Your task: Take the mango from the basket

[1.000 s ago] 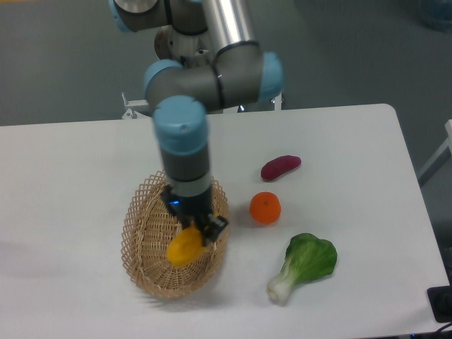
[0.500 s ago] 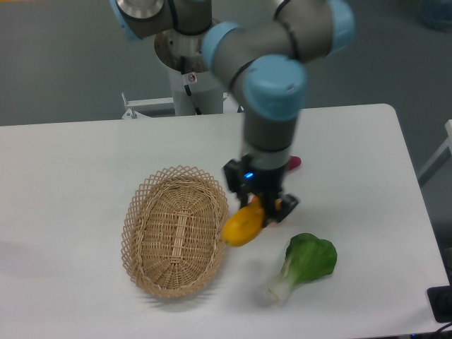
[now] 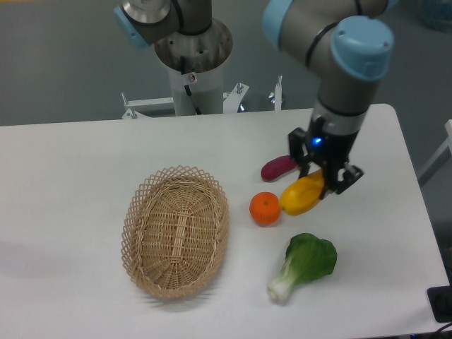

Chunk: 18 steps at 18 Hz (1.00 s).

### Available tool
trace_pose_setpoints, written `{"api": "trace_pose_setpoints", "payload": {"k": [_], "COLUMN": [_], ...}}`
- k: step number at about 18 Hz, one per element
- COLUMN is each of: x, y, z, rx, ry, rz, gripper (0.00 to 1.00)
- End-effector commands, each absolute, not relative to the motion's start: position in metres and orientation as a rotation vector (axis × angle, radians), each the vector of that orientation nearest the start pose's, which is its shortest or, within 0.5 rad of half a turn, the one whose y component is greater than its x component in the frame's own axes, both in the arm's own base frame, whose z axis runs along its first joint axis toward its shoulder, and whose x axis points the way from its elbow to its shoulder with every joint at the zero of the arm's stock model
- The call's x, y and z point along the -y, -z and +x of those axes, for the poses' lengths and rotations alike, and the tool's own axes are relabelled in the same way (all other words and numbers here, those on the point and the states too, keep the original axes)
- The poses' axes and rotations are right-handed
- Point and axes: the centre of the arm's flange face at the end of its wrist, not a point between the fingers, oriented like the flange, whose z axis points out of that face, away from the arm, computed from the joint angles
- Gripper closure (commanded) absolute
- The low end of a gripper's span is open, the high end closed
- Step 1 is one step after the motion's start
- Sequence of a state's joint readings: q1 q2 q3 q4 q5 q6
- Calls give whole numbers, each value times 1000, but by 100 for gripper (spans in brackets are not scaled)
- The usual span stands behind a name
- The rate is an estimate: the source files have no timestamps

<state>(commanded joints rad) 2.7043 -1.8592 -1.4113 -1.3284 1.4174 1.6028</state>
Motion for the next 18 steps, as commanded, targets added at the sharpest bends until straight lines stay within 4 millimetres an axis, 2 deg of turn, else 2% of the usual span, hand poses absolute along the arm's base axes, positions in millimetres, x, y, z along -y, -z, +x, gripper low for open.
{"api": "trace_pose_setpoints", "payload": {"k": [4, 18], "x": [-389, -385], "y": [-433, -432], "z": [-505, -508], "rx": [-712, -703], "ry": [-130, -135], "rz": [-2885, -2884], "gripper": [59, 59]}}
